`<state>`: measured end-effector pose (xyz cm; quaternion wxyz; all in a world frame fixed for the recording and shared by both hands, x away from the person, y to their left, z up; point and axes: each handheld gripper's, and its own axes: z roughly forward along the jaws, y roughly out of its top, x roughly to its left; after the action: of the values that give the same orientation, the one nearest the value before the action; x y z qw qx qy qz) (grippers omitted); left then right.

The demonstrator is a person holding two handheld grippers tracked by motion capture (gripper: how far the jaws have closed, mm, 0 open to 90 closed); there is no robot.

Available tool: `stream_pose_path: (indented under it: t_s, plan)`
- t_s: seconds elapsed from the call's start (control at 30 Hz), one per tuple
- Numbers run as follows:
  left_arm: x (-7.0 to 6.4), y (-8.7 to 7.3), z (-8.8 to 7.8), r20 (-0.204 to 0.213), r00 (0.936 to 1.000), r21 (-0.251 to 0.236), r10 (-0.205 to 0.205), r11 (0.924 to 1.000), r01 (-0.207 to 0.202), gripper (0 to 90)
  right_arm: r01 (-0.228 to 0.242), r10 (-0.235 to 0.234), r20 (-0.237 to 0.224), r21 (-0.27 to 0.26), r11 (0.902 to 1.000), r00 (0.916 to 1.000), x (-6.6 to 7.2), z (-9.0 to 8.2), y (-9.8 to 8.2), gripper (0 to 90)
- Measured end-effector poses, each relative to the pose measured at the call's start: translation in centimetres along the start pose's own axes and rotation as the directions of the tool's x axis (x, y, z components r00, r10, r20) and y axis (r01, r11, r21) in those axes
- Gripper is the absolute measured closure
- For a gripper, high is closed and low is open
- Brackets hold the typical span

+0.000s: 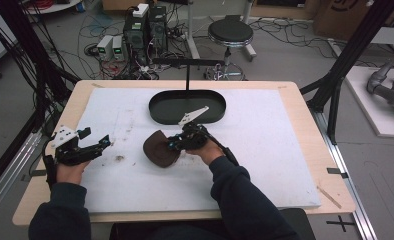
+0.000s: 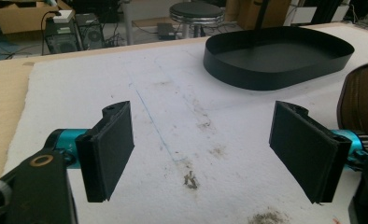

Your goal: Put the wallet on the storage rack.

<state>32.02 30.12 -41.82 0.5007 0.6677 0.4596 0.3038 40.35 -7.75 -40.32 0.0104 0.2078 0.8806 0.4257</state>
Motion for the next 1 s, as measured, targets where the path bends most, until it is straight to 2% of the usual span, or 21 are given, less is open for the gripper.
stream_pose_path:
  t_s: [0.03,0.1,0.17,0.27,0.4,0.43,0.47,0.53,0.57,0.63,0.67,0.7,0.77,0.8,0.83,0.87,0.93,0.97,1.0]
  plan:
    - [0.0,0.0,0.0,0.0,1.0,-0.001,-0.001,1.0,0.001,21.9,0.0,0.0,0.0,0.0,1.0,1.0,0.0,0.0,0.0,78.4]
    - [0.0,0.0,0.0,-0.001,1.0,0.0,-0.002,1.0,0.002,21.9,0.023,-0.023,0.047,0.006,0.9997,0.9986,-0.2,-1.3,0.0,79.8]
    - [0.0,0.0,0.0,0.0,1.0,0.002,0.001,1.0,-0.001,22.0,0.051,-0.052,0.107,0.016,0.9986,0.9929,-0.4,-2.7,0.0,81.4]
    - [-0.1,0.0,0.1,0.001,1.0,0.0,0.0,1.0,0.0,22.1,0.069,-0.074,0.17,0.037,0.9969,0.9827,-0.7,-4.2,-0.2,82.3]
    - [-0.2,0.0,0.2,0.004,1.0,0.002,0.004,1.0,-0.004,22.2,0.077,-0.086,0.193,0.051,0.9957,0.9774,-0.6,-5.0,-0.5,82.8]
    - [-0.2,0.0,0.2,0.003,1.0,0.001,0.003,1.0,-0.003,22.2,0.118,-0.128,0.23,0.056,0.9915,0.9648,-0.3,-5.2,-0.5,83.0]
    - [-0.2,0.0,0.2,0.002,1.0,0.0,0.002,1.0,-0.002,22.2,0.118,-0.128,0.23,0.056,0.9915,0.9648,-0.3,-5.2,-0.5,83.0]
    - [-0.1,0.0,0.2,0.0,1.0,-0.002,0.0,1.0,0.0,22.3,0.139,-0.147,0.266,0.048,0.9891,0.9527,-0.1,-5.4,-0.3,83.2]
    - [-0.1,0.0,0.2,0.0,1.0,-0.003,-0.002,1.0,0.002,22.2,0.15,-0.157,0.29,0.045,0.9877,0.944,0.0,-5.5,-0.3,83.2]
    - [-0.1,0.0,0.2,0.0,1.0,-0.003,-0.002,1.0,0.002,22.3,0.172,-0.183,0.351,0.063,0.9831,0.9183,0.0,-5.6,-0.2,83.3]
    - [-0.1,0.0,0.2,0.0,1.0,-0.003,-0.001,1.0,0.001,22.3,0.177,-0.192,0.361,0.077,0.9813,0.9124,-0.1,-5.5,-0.3,83.3]
    - [-0.1,0.0,0.2,0.0,1.0,-0.002,0.0,1.0,0.0,22.3,0.171,-0.193,0.357,0.093,0.9809,0.9141,-0.1,-5.4,-0.4,83.3]
    - [-0.1,0.0,0.2,0.001,1.0,0.001,0.002,1.0,-0.002,22.3,0.2,-0.227,0.351,0.112,0.9735,0.9086,0.4,-4.9,-0.5,83.0]
    - [-0.1,0.0,0.2,0.002,1.0,0.0,0.002,1.0,-0.002,22.4,0.212,-0.236,0.339,0.107,0.9714,0.9109,0.6,-4.9,-0.4,82.7]
    - [-0.1,0.0,0.2,0.002,1.0,0.0,0.002,1.0,-0.002,22.4,0.222,-0.239,0.316,0.09,0.9708,0.918,0.7,-4.9,-0.4,82.1]
    - [-0.2,0.0,0.2,0.002,1.0,0.0,0.001,1.0,-0.001,22.4,0.218,-0.23,0.288,0.076,0.9731,0.9295,0.9,-4.9,-0.4,81.4]
    - [-0.2,0.1,0.2,0.003,1.0,0.0,0.001,1.0,-0.001,22.4,0.209,-0.217,0.252,0.057,0.9762,0.9432,1.0,-4.9,-0.5,80.2]
    - [-0.2,0.0,0.2,0.003,1.0,0.001,0.002,1.0,-0.002,22.4,0.195,-0.199,0.214,0.04,0.9799,0.9563,1.1,-5.0,-0.7,79.6]
    - [-0.2,0.0,0.2,0.003,1.0,0.001,0.0,1.0,0.0,22.4,0.192,-0.194,0.19,0.028,0.981,0.9625,1.1,-5.0,-0.9,79.1]
